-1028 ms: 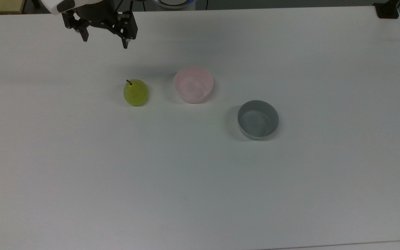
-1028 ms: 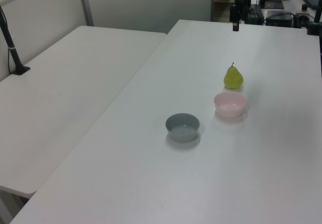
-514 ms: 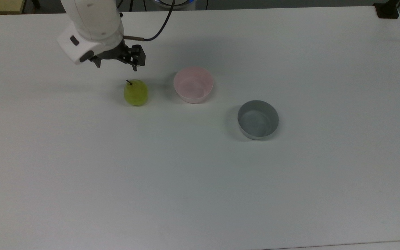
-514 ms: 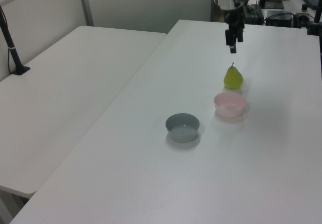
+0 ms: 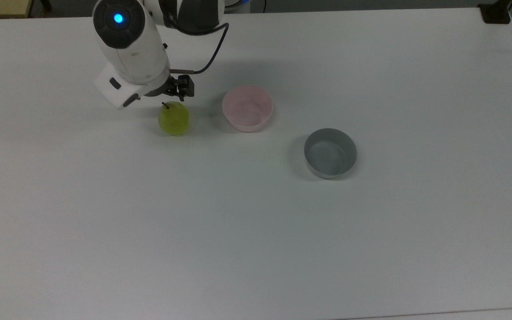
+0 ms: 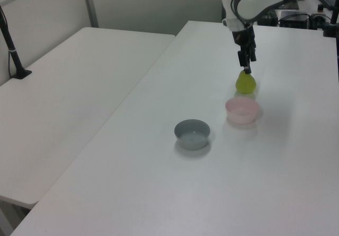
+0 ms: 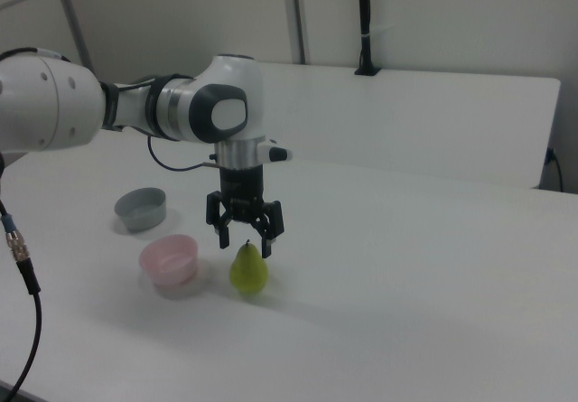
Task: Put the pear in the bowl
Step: 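Lower the gripper around the pear and close on it, then lift the pear and carry it over the pink bowl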
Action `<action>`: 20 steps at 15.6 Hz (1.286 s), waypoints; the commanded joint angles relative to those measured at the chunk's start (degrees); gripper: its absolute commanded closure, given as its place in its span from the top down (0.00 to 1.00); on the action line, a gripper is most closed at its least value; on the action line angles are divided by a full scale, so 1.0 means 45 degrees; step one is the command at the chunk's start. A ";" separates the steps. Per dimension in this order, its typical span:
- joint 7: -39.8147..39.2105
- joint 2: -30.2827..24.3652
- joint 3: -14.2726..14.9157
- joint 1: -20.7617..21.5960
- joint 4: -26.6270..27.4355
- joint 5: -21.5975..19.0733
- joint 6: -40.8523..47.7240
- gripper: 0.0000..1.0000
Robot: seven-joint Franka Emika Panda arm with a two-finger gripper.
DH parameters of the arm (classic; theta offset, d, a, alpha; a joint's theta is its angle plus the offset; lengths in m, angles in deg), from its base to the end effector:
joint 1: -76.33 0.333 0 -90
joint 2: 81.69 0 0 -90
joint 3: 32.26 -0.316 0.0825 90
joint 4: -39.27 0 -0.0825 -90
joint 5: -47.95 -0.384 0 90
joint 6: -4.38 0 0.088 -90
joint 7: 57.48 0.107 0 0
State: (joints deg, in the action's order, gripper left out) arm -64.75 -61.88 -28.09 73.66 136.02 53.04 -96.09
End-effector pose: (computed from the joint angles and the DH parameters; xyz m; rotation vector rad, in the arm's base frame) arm 0.6152 -0.0780 0.3783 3.0344 0.0559 -0.4454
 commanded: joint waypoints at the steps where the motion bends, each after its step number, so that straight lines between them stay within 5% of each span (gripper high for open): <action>1: -0.0202 0.0459 0.0029 0.0299 0.0159 0.0219 -0.0600 1.00; 8: -0.0163 0.0949 0.0029 0.0631 0.0140 0.0511 -0.1012 0.99; 15: -0.0319 0.1028 0.0049 0.0573 0.0062 0.0590 -0.0916 0.47; 20: -0.0592 0.0521 0.0107 0.0475 -0.0112 0.0590 -0.0331 0.40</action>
State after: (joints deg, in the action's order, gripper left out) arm -65.49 -56.97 -28.16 75.75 135.72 54.87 -99.44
